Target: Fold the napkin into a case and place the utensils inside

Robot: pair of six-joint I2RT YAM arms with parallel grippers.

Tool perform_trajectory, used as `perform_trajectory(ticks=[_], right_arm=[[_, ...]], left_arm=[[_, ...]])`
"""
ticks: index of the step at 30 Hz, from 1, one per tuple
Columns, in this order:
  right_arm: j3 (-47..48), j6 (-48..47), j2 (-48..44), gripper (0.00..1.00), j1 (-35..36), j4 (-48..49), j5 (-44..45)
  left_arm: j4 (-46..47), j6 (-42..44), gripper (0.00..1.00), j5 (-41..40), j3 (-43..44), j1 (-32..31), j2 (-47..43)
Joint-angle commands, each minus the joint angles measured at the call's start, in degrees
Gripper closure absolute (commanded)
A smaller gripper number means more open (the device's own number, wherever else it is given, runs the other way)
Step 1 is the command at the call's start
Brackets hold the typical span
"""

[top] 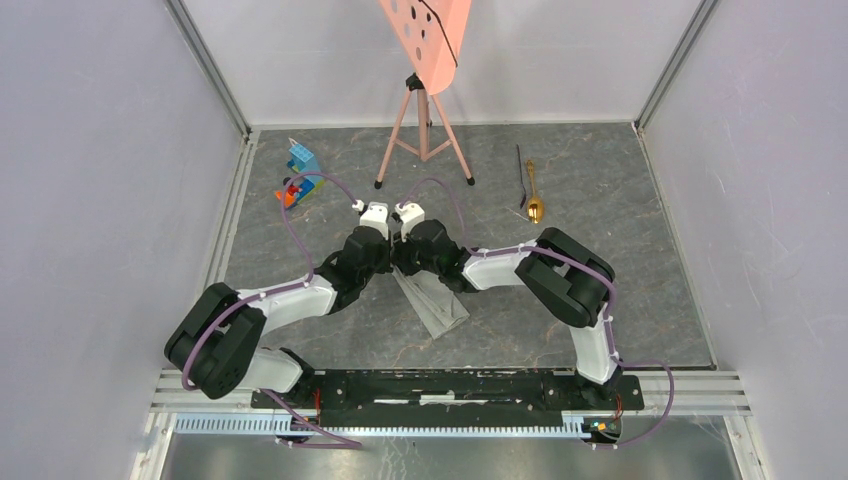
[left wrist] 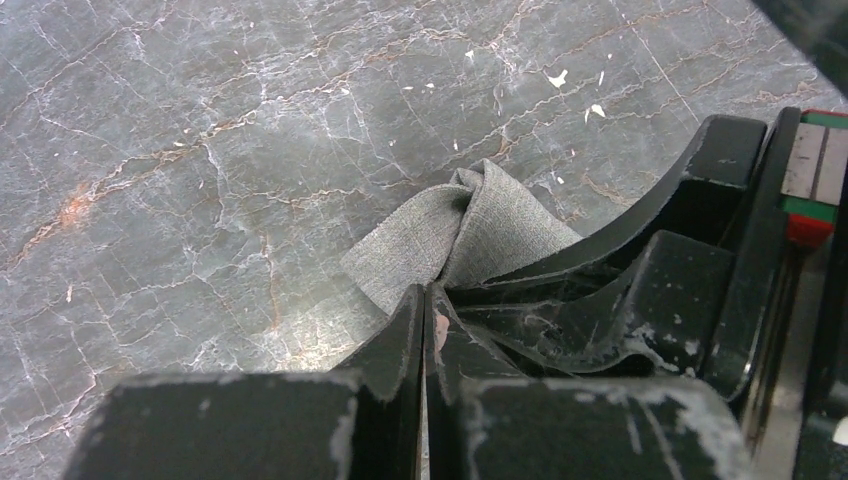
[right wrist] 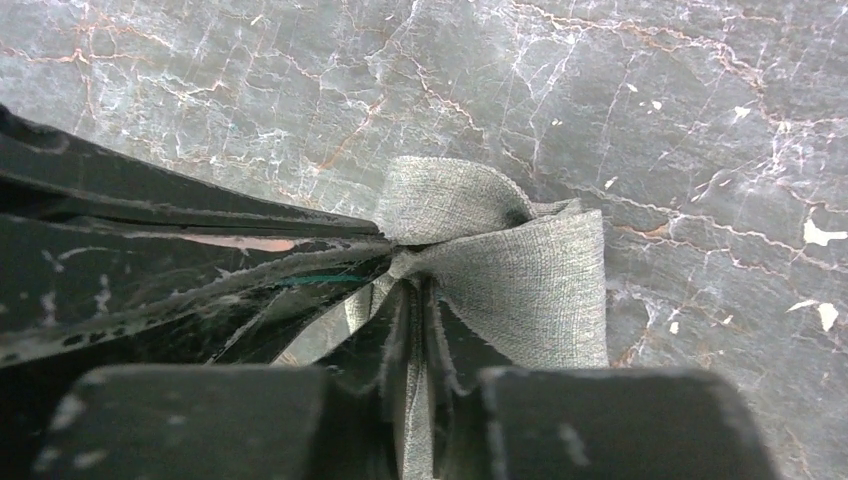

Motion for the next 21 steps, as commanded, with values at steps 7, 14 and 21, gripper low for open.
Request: perform_trajectory(ticks=[7,14,21], right_arm=[[0.95,12.01,0.15,0.98,-0.98,2.3,-4.42],[6.08,18.3,5.35,0.9,-5.92,8.16,-12.04],[-2.71,14.92,0.04,0.74,-6.16,8.97,-15.09]], left_arm=[[1.9,-3.77,0.98,0.08,0.35,0.44,-2.34],[1.72,-5.08,0.98,-0.29,-1.49,0.52,-2.48],[0.93,-4.36,0.98,-0.45,-0.81,2.01,-2.34]])
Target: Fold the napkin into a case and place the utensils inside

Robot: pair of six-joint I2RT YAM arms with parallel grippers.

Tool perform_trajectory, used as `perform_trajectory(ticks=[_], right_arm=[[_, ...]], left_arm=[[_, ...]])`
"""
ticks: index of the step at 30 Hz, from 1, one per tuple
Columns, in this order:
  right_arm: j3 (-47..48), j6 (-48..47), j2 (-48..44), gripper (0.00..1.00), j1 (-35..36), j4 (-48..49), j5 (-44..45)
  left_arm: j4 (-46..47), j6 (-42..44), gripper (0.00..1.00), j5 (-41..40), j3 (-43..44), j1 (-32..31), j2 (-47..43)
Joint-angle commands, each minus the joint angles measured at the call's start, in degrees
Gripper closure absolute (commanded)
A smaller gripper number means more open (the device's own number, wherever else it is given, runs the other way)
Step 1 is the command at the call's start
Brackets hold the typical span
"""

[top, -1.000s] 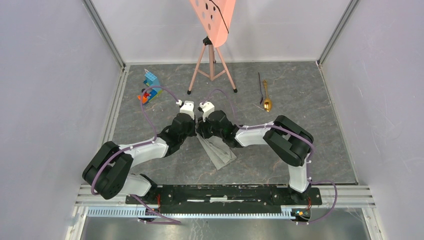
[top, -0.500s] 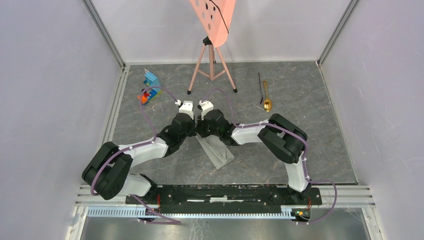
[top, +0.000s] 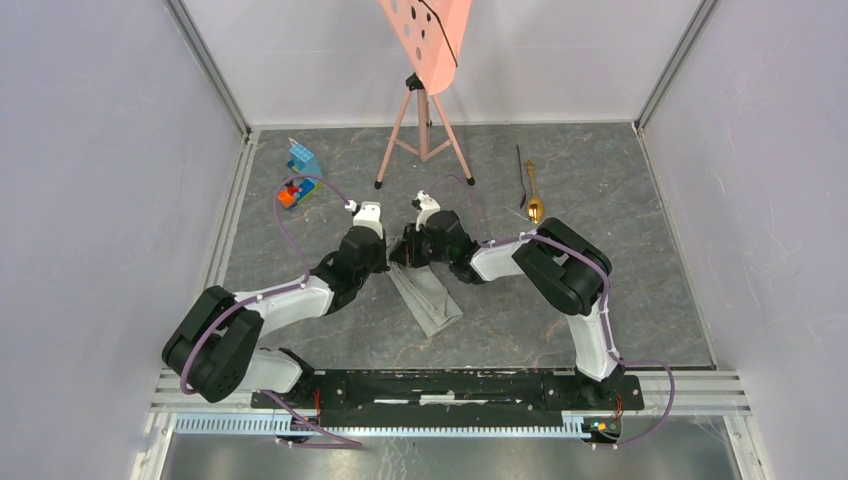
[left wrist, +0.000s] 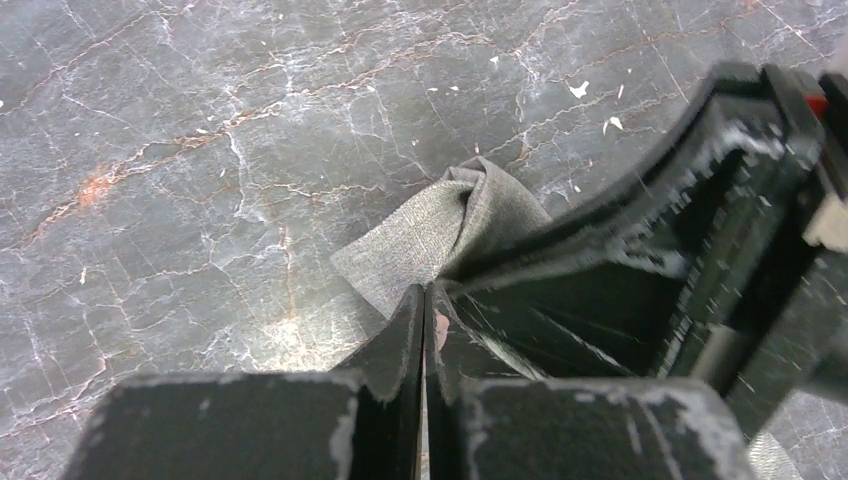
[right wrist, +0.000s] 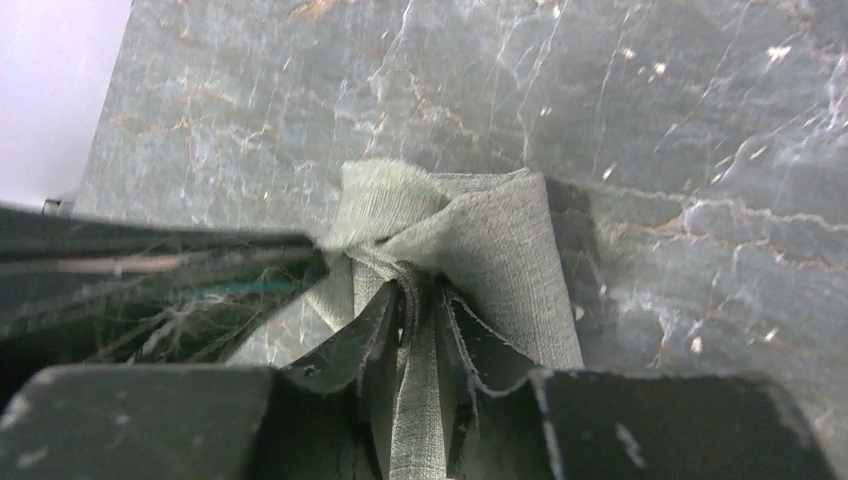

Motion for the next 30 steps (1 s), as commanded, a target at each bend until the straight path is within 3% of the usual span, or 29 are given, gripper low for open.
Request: perform_trajectory(ticks=[1,6,12,20,30], right_arm=[[-3.03,-2.42,-4.65,0.72,-0.22,1.7,-3.47],[-3.5,-6.45,-8.08,0.65,-0.62,-3.81,-2.27],[-1.06,-8.78,-7.36,0.63,-1.15,-5.66,-1.18],[3.0,-4.32,-1.41,0.77,-0.95,-1.24,-4.16],[5.55,5.22,4.78,0.85,-0.86,6.58,-4.89]], left_arm=[[0.87,-2.13,0.98,-0.13,0.08,0.98,-1.36],[0.51,-2.39,0.98,0.22,0.07,1.34,-1.71],[0.16,-2.33,0.98,0.89,0.17,1.39,-2.34],[0.42,-2.15,0.98,2.17,0.42,1.43,-3.08],[0.31,-2.9,0.98,2.11,1.09,1.36,0.65]])
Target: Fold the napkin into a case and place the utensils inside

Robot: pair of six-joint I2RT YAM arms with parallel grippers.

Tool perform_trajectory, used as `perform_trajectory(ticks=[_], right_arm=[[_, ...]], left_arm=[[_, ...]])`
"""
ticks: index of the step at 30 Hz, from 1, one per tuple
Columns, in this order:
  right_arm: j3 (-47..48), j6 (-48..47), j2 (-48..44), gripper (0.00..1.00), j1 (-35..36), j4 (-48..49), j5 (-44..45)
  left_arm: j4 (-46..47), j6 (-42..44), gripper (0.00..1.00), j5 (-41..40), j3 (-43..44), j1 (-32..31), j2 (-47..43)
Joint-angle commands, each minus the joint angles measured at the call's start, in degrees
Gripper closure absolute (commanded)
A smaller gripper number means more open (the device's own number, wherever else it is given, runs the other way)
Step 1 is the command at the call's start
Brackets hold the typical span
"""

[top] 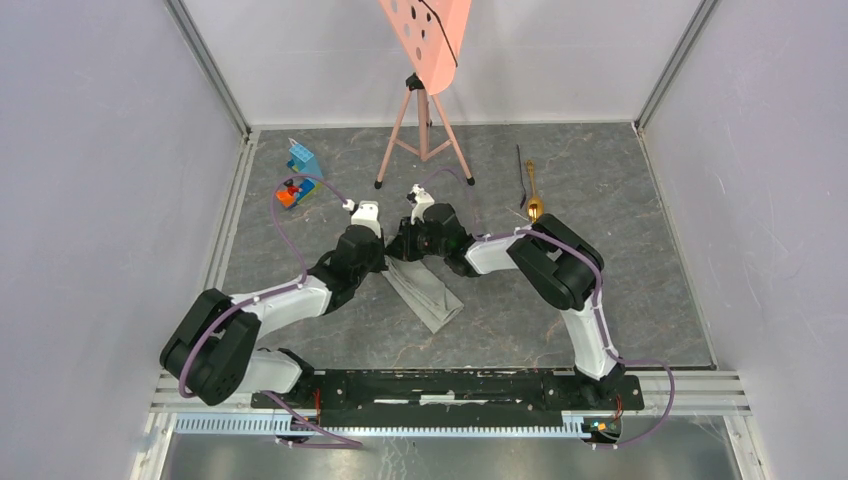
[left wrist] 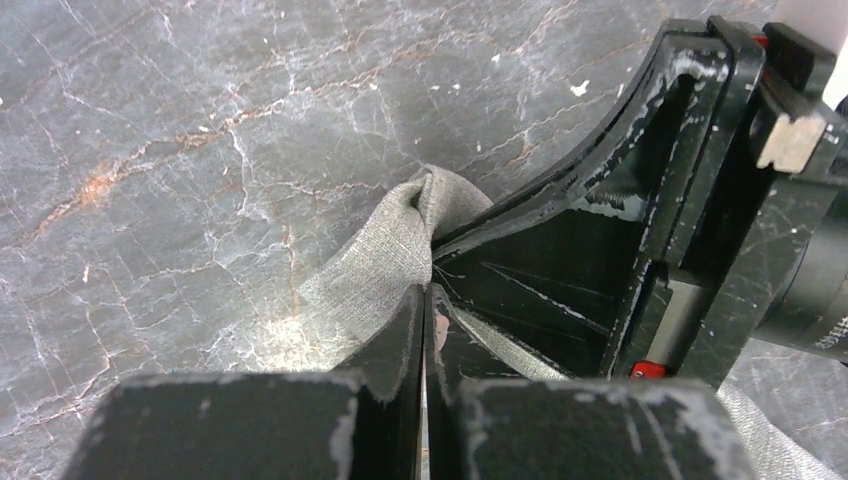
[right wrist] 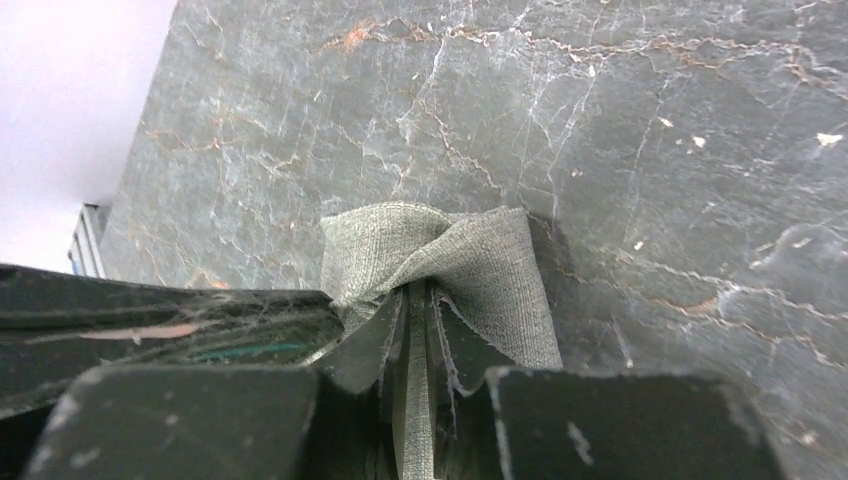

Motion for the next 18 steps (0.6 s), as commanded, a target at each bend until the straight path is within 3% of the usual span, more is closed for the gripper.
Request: perform_trajectory(ticks=[1,4,6,9,13,18], right_arm=[[3.74,6.55,5.24,0.85,0.19,7.46,-0.56],[3.94,10.7,7.81,0.81,-0.69,9.12,-4.59],[-1.85,12.56,3.95,0.75,-1.26,14.76,-3.98],[-3.68,12.48,1.51,0.68,-2.56,13.55,-5.19],[-4.19,13.24,1.62,0.68,-3.31,13.7,-6.34],[-2.31,15.29,4.33,0.78,-2.83,15.43,-6.9]], left_arm=[[1.11,-3.2,0.98,-0.17,1.21,0.37,2.93],[1.76,-3.67,0.98,-0.83,0.87,0.82,4.06],[1.41,-3.52,0.98,-0.92,0.59,0.97,3.44],[1.58,-3.47,0.98,-1.62,-0.26,1.35,1.93],[1.58,-3.34,0.98,-2.01,-0.71,1.98,0.18],[1.54,-3.19,0.98,-1.49,-0.11,2.08,0.14]])
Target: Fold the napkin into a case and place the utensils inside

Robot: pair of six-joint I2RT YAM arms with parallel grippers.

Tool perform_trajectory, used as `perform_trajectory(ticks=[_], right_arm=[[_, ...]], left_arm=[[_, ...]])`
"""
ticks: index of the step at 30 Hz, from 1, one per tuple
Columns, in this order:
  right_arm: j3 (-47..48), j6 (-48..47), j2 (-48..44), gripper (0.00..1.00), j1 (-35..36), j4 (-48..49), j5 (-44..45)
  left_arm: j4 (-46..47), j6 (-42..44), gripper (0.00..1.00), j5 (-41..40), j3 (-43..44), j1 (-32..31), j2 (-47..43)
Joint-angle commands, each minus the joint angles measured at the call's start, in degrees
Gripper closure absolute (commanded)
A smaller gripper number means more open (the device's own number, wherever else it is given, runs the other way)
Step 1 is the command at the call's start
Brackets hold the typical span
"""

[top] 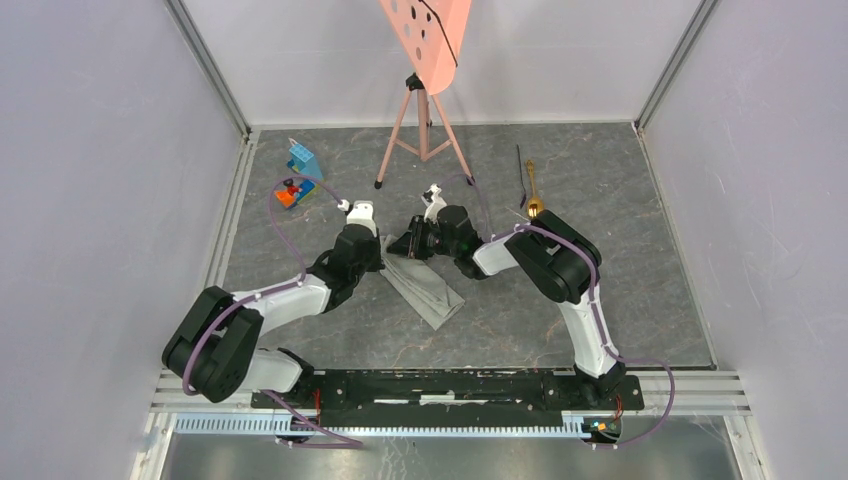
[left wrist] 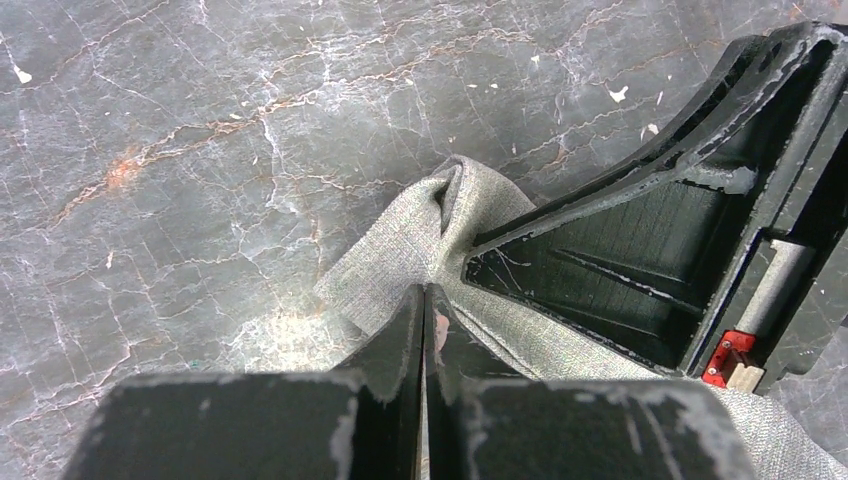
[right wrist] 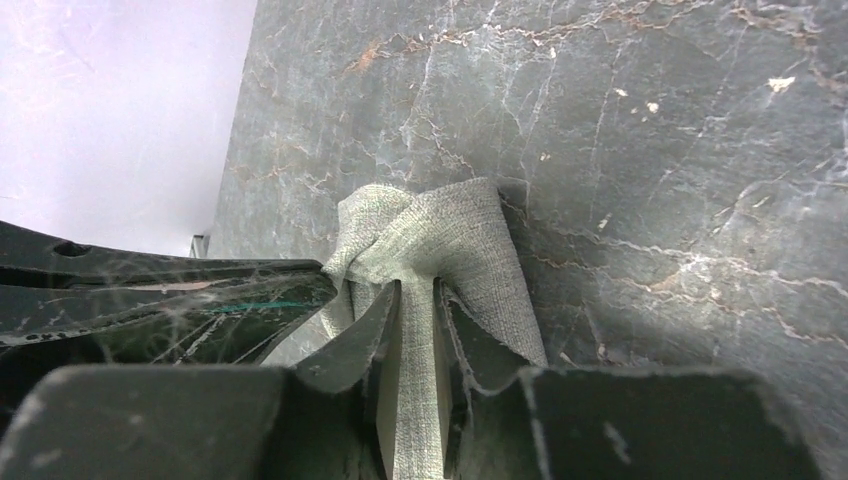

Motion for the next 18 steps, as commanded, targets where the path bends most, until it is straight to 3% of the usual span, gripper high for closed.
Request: perform_trajectory(ticks=[1,6,9,12,14,18], right_arm=[[2.14,1.95,1.21,0.82,0.74,3.03,-1.11],[6.07,2.37,4.15,0.88,1.91,1.86,-0.19],[9.72,0.55,6.56,0.83,2.6,-3.92,2.35],[6.91,0.68,5.56,0.75,2.36,-4.55,5.54],[5.9,0.14,5.03,0.72,2.01,-4.46,5.03],[4.59,-0.96,3.45,0.72,1.58,-4.22,3.76]], left_arm=[[1.56,-2.07,0.98,-0.57,0.31,0.37,-1.05],[1.74,-2.07,0.98,0.3,1.4,0.44,0.41],[0.29,-3.12,0.98,1.72,3.47,0.96,3.34],[-2.23,-6.13,0.98,4.85,4.63,3.3,4.07],[-4.53,-7.92,0.88,6.28,4.43,5.56,1.84],[-10.09,-11.76,0.6,7.32,4.43,9.6,-5.36]])
